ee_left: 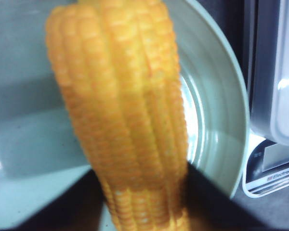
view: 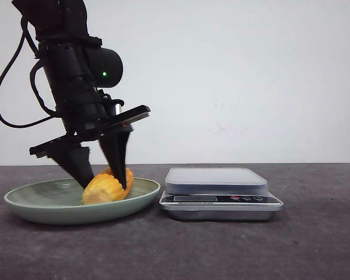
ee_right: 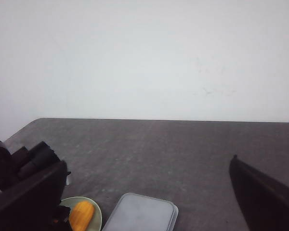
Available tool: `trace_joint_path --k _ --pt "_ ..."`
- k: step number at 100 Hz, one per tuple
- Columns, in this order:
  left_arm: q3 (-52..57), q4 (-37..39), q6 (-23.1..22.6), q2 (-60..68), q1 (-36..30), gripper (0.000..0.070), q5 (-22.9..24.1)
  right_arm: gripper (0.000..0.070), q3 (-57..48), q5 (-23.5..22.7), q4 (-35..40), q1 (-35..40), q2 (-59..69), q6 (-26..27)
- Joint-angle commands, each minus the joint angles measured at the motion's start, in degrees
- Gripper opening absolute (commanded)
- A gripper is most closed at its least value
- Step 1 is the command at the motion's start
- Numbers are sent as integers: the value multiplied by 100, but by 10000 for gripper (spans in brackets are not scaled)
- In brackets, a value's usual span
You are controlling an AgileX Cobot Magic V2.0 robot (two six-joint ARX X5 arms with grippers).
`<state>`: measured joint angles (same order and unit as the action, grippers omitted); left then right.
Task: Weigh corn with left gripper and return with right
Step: 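Lower the left gripper onto the yellow corn cob on the plate and close, then lift the corn with the left gripper and carry it toward the scale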
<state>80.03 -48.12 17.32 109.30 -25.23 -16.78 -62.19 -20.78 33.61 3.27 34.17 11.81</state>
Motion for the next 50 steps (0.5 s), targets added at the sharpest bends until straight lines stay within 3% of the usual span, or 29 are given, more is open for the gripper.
trace_joint_path --k 1,23,50 --pt "103 -46 -157 9 24 3 -13 684 -87 24 -42 9 55 -52" --pt "372 -313 -640 -584 136 3 -28 684 -87 24 -42 9 59 -48" --pt "979 216 -553 -1696 181 3 -85 683 -87 24 -50 92 59 -20"
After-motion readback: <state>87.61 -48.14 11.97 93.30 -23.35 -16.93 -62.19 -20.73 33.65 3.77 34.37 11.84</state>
